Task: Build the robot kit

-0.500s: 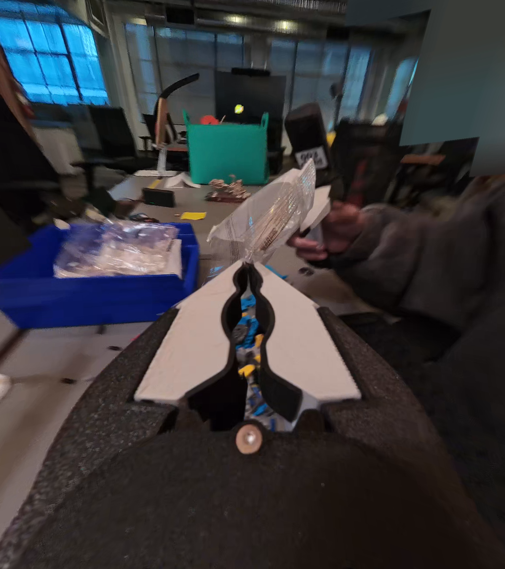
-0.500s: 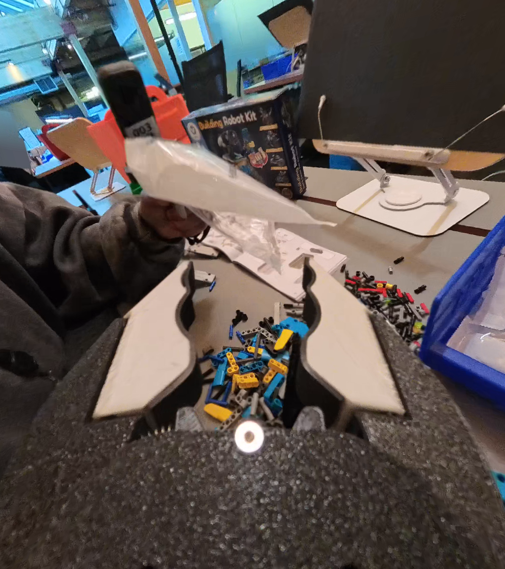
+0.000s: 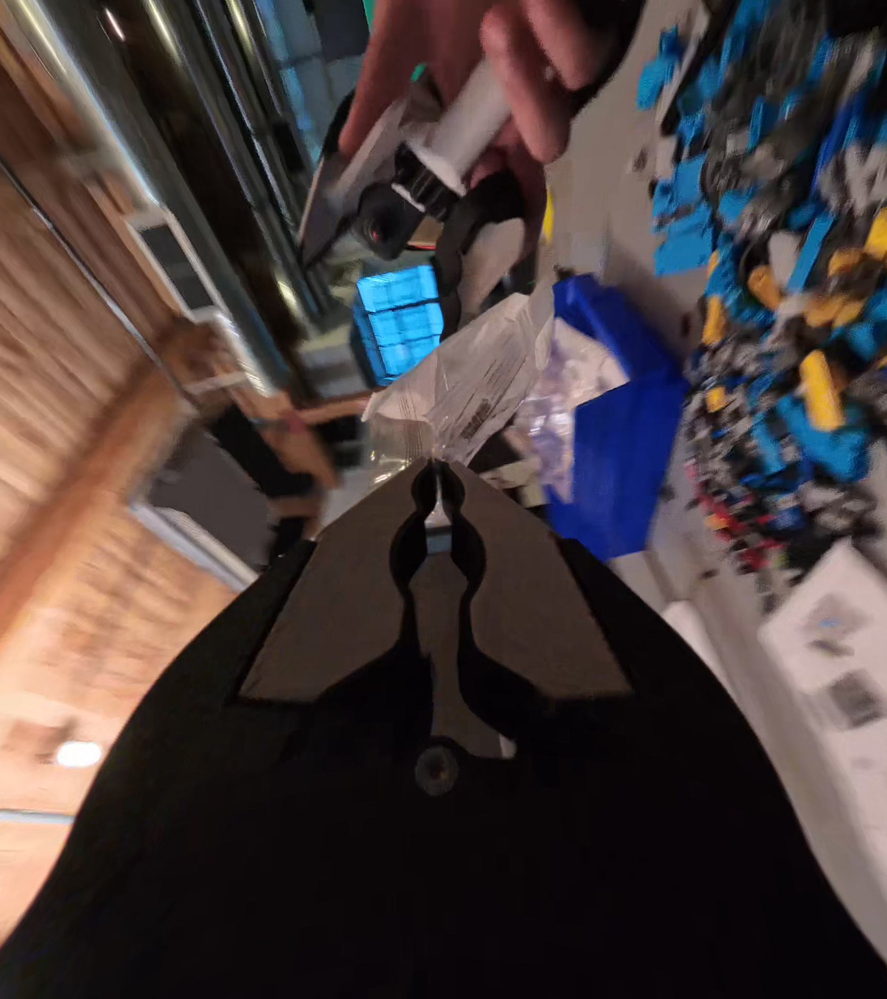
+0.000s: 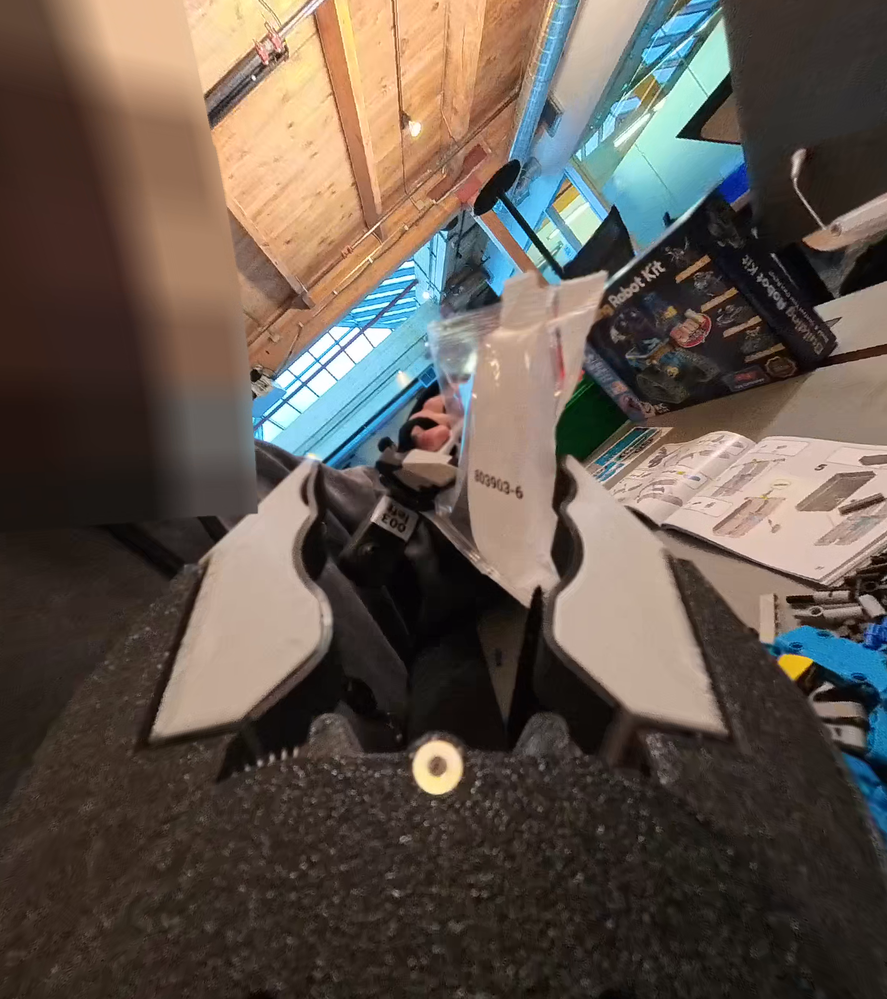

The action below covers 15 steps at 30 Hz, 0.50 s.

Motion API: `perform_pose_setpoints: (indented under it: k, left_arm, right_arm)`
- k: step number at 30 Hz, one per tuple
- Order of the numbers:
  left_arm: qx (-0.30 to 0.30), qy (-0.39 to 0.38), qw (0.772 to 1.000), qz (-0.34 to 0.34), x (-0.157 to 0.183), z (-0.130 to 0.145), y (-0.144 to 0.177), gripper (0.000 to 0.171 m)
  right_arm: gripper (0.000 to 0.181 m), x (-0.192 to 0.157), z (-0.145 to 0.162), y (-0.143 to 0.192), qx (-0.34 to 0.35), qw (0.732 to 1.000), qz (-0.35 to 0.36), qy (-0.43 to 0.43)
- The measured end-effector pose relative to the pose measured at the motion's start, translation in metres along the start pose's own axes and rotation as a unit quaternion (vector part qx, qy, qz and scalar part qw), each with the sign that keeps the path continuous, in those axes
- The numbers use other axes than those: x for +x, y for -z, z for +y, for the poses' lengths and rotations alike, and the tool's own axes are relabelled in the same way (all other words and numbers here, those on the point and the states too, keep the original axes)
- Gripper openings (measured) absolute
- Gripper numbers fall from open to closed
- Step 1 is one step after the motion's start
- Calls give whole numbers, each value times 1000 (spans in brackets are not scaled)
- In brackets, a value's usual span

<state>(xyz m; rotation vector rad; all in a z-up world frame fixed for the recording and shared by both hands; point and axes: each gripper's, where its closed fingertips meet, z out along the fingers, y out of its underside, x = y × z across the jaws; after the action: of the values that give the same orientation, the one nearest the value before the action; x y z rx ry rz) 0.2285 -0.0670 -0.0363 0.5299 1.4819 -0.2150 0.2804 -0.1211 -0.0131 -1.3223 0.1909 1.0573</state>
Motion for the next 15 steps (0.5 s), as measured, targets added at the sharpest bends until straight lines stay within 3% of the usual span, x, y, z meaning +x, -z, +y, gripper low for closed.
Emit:
perform_pose_setpoints:
  k: [3, 5, 7, 12, 15]
  left_arm:
    - [29, -132, 989, -63, 5, -11, 5, 0]
    - [47, -167, 981, -83, 8, -15, 9, 0]
    - [56, -178, 978, -92, 9, -14, 13, 0]
    - [62, -207, 967, -133, -7, -12, 27, 1]
    - [77, -240, 959, -133, -13, -19, 34, 0]
  right_arm:
    - [62, 0, 1, -10, -27, 999, 7, 39]
    - [17, -7, 6, -16, -58, 995, -3, 78]
    - [0, -10, 10, -19, -79, 989, 8, 122]
    - [0, -29, 26, -22, -129, 962, 18, 240]
    - [16, -45, 30, -20, -138, 960, -1, 243]
